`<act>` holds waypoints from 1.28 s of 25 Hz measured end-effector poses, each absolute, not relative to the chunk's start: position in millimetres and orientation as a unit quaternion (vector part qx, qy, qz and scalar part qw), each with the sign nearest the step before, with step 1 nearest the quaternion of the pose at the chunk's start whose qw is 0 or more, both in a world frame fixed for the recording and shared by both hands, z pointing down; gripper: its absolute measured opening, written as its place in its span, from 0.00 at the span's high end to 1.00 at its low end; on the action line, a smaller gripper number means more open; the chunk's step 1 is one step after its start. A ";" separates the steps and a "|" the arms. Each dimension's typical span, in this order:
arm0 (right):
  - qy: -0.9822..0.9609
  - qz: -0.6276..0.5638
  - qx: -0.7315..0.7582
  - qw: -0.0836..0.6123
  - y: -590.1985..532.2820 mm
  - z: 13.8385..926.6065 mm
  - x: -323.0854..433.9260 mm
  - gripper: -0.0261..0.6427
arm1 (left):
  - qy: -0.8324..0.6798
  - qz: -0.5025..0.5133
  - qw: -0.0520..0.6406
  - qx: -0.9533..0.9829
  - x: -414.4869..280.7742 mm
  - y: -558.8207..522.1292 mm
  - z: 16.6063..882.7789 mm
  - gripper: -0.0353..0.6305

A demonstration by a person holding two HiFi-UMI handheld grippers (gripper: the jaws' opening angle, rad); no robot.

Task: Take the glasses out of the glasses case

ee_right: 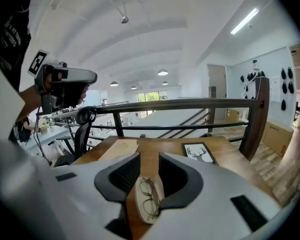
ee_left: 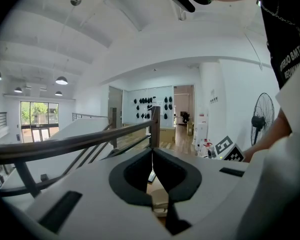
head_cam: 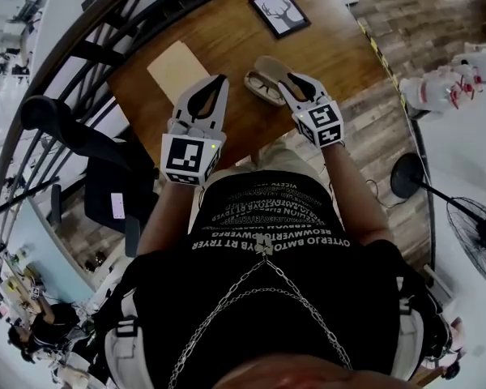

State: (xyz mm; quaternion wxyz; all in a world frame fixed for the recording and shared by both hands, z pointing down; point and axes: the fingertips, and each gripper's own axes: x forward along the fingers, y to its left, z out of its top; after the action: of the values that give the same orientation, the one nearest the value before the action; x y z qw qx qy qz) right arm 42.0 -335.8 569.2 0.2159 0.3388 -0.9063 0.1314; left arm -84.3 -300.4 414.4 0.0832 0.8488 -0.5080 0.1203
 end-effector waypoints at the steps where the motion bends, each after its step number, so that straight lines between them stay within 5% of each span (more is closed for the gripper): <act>1: -0.906 0.135 0.337 0.219 -335.3 575.0 41.4 0.80 | -0.509 0.122 0.085 0.848 -86.1 -299.9 416.3 0.90; 32: -0.878 0.227 0.290 0.307 -348.0 721.5 31.2 0.80 | -0.510 0.140 0.113 0.841 -84.4 -299.9 450.3 0.90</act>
State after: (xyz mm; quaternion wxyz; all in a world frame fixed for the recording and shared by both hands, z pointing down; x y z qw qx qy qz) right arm 31.2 -348.0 721.5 0.3068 0.2901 -0.8776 0.2269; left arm -84.4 -299.9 450.3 0.1133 0.8409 -0.5103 0.1398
